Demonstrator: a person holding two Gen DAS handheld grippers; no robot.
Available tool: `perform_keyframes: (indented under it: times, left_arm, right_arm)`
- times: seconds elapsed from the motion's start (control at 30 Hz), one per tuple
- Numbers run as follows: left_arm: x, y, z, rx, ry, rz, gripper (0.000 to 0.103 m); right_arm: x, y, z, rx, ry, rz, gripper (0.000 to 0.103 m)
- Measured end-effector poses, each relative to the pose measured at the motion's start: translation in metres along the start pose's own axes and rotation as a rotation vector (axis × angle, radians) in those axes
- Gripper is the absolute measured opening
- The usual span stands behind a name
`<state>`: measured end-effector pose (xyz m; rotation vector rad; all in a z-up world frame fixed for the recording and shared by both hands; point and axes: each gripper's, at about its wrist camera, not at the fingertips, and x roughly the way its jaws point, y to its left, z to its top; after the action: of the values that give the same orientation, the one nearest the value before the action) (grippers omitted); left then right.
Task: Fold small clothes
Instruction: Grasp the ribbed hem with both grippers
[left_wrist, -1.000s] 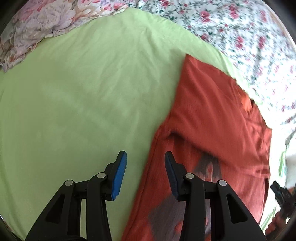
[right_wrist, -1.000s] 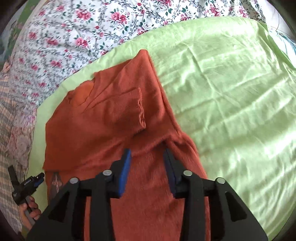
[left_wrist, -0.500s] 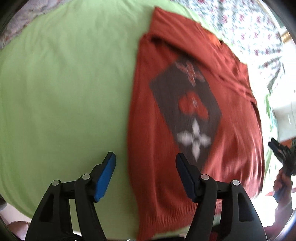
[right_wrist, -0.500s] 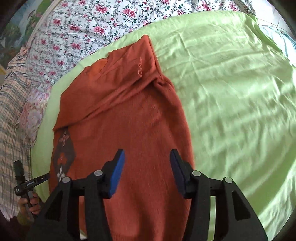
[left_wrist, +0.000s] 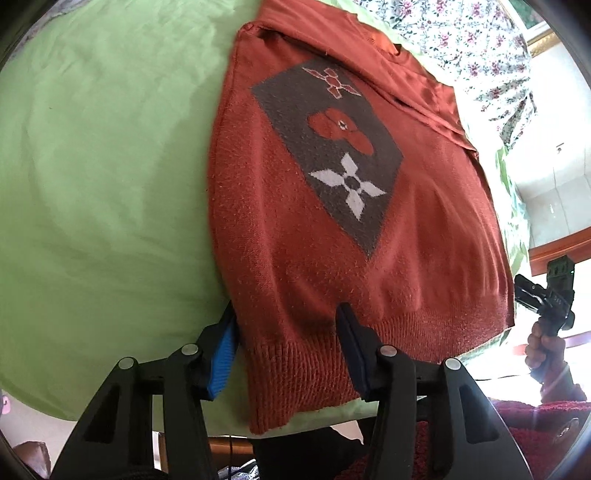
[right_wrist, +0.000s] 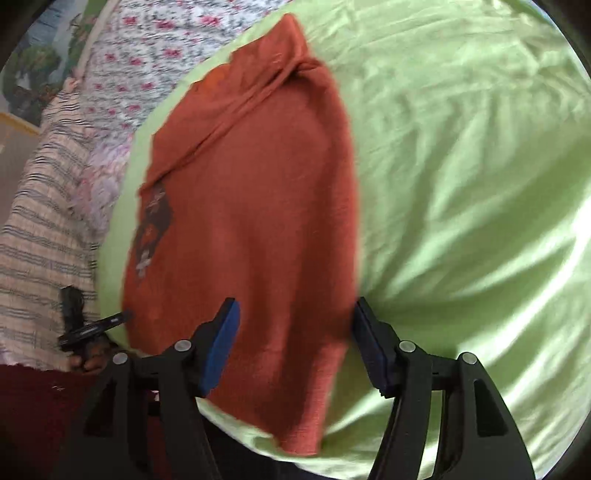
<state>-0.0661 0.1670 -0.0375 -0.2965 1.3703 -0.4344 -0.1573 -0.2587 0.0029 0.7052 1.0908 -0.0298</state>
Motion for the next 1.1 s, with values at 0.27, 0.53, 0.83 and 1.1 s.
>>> perform_keyframes:
  times: [0.27,0.53,0.83,1.1]
  left_arm:
    - [0.004,-0.010,0.004,0.047,-0.001,-0.023,0.007]
    - [-0.038,-0.013,0.027,0.035,-0.105,-0.045,0.006]
    - [-0.093,-0.030,0.116,-0.004,-0.352,-0.046,0.006]
    - [-0.086,-0.047,0.224,-0.038,-0.474,-0.015,0.006]
  right_arm:
    - [0.006,-0.007,-0.009,0.006,0.042,0.015,0.008]
    - [-0.012,0.006,-0.003,0.056,-0.040,0.103,0.008]
    - [-0.030,0.052,0.091,0.018,-0.223,0.204,0.008]
    - [-0.013,0.064,0.190,-0.036,-0.295,0.172,0.008]
